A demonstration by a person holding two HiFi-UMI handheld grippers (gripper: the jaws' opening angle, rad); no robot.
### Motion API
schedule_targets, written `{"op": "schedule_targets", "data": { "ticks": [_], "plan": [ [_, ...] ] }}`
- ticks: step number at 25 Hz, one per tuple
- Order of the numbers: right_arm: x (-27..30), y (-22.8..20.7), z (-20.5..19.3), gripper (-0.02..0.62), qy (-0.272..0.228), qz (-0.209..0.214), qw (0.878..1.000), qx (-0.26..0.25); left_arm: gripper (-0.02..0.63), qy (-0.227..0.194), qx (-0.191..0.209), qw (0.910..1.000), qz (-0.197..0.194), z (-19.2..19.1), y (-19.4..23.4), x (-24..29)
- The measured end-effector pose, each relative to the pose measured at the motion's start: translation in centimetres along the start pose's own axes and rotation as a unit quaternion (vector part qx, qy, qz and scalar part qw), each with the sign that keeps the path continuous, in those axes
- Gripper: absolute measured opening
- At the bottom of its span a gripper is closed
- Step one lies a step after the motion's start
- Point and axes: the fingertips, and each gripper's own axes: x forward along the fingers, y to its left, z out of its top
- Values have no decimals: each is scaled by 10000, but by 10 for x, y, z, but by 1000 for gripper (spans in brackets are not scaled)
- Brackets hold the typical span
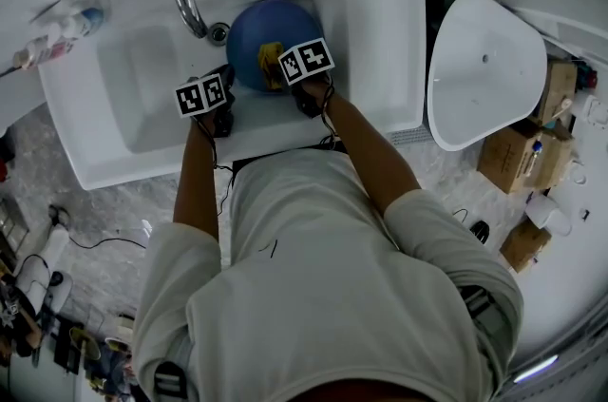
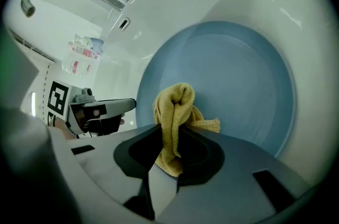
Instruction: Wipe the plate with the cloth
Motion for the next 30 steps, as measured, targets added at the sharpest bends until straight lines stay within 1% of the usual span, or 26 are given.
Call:
{"op": "schedule_targets", "data": {
  "ticks": [5,12,18,22,26,30],
  "plan": [
    [-10,-15,-3,74,-88,-66,9998,193,28,-3,18,10000,30,0,0,0],
    [-24,-33,2,74,-387,-236,9975,541,29,-11,-16,10000,64,1,0,0],
    [-37,-50,10,74,-668,-530,9940,687,29,17,-15,10000,82,1,-2,1],
    [-46,-61,18,74,-925,-722,9892,880,29,32,-42,10000,81,1,-3,1],
    [-54,-72,30,74,-1149,-995,9844,892,29,74,-3,9999,77,2,-4,2],
    [-56,-75,40,74,-1191,-1112,9831,840,28,96,-48,9999,67,1,-3,2]
  ]
}}
